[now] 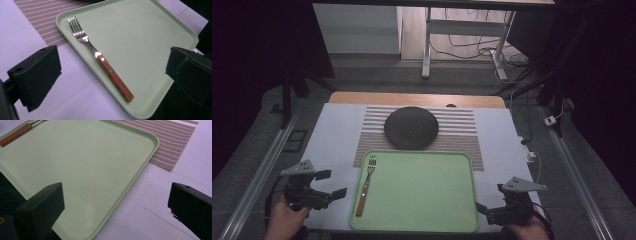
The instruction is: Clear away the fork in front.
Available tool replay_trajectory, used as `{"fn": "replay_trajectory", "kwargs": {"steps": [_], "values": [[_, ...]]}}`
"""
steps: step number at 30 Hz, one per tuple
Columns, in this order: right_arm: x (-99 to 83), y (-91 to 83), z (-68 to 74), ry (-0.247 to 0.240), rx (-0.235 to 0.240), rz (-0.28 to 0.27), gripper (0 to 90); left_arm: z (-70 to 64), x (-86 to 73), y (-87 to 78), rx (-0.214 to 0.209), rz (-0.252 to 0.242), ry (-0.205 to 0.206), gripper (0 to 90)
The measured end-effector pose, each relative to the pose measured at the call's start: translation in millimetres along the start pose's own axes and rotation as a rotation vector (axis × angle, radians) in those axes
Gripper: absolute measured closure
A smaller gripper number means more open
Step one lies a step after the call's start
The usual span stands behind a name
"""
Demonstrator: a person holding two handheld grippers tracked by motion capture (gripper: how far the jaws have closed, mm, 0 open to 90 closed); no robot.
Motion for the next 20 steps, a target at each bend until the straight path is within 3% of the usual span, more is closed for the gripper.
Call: {"fn": "replay_trajectory", "kwargs": {"steps": [8,15,20], "values": [[-0.1,-0.4,-0.1,0.003,0.002,-0.003,1.0,4.5,-15.6,-10.5,0.021,0.008,-0.023,0.0],[0.0,-0.5,0.5,0.002,-0.001,0.000,0.9,5.8,-24.6,-21.2,0.072,0.028,-0.032,0.0],[0.0,0.1,0.7,-0.001,-0.005,0.003,1.0,8.1,-25.8,-22.1,0.071,0.041,-0.055,0.0]]}}
Point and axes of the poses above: each handheld gripper's, and its own axes: y roughly forward along the jaws, x roughly out of its top, z roughly to its left, the point moved 3 cm from there along y, roughly forward along the jaws, and after that the axes turned 10 degrees about x, right-handed, at the moved point
